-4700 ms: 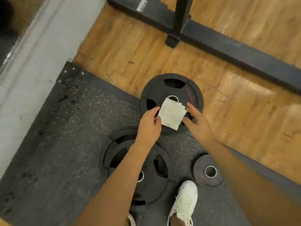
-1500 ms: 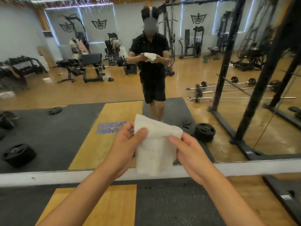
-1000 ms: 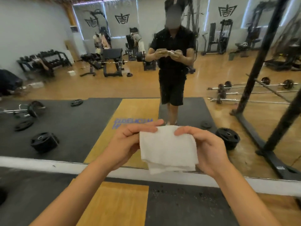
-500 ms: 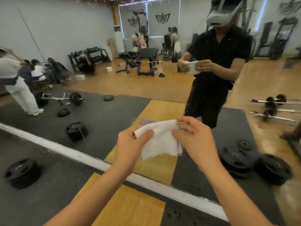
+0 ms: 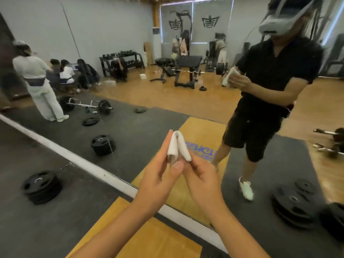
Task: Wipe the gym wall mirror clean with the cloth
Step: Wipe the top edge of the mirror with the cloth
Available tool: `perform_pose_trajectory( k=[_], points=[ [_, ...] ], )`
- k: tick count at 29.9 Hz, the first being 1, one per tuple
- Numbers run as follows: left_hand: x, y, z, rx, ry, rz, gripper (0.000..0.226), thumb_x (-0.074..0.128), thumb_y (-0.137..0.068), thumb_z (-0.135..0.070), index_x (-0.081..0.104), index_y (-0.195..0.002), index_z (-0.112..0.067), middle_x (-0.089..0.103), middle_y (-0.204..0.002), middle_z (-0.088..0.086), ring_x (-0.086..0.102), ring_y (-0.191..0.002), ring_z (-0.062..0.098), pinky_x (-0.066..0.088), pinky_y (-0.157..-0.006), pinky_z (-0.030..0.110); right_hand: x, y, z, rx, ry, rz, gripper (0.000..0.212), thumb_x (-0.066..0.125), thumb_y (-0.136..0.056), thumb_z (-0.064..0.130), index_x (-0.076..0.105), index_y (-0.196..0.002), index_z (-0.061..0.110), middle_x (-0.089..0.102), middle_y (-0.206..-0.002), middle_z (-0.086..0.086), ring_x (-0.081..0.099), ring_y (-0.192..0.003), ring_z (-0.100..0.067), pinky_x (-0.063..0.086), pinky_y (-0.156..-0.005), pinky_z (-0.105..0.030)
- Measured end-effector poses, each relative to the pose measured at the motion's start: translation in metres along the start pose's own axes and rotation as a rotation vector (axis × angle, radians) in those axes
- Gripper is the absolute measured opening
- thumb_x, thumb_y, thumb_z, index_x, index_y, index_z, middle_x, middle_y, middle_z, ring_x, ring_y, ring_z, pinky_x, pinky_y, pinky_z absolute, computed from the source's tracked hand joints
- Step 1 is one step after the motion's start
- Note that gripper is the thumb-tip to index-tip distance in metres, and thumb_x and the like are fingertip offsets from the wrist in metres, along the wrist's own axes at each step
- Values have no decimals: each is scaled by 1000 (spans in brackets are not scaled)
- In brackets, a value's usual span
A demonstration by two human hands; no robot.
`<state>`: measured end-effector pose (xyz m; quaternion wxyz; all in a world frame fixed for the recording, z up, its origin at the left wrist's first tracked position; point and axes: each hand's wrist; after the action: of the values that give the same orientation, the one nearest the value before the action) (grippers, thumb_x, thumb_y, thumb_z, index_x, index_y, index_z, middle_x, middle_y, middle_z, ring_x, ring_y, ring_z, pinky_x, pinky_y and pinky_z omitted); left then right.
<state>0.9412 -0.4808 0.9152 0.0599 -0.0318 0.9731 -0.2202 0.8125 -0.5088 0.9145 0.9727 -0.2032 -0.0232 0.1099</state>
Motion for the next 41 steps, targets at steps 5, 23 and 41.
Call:
perform_pose_trajectory(
  k=[5,23,41],
  points=[
    [-110,-18,14,224,-326,-19,64,55,-105,-19,28,-161,-35,32,-165,-17,31,-153,11,33,-122,31,98,-38,4,142,-372,34,37,54,-94,24,67,-127,14,77,-116,0,70,-114,-17,57,-93,-27],
    [-437,-139,28,655,-938,-337,53,56,-98,-2,48,-149,-14,50,-152,0,50,-139,16,37,-115,18,340,-208,20,-262,397,503,46,45,-110,35,29,-149,52,34,-154,36,28,-145,14,25,-118,-12],
    [-561,-455,-26,907,-1136,-461,85,85,-71,8,54,-144,-21,55,-143,-2,66,-122,33,50,-95,41,307,-560,110,-727,1575,-78,69,34,-96,45,29,-162,23,17,-171,-1,2,-158,-19,3,-128,-44]
  ],
)
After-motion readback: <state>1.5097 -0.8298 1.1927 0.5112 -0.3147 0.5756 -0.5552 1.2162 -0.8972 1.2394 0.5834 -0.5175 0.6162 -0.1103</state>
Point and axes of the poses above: each hand's wrist, its own y-axis away from the middle knuckle, its own x-axis out of the palm, z = x × y
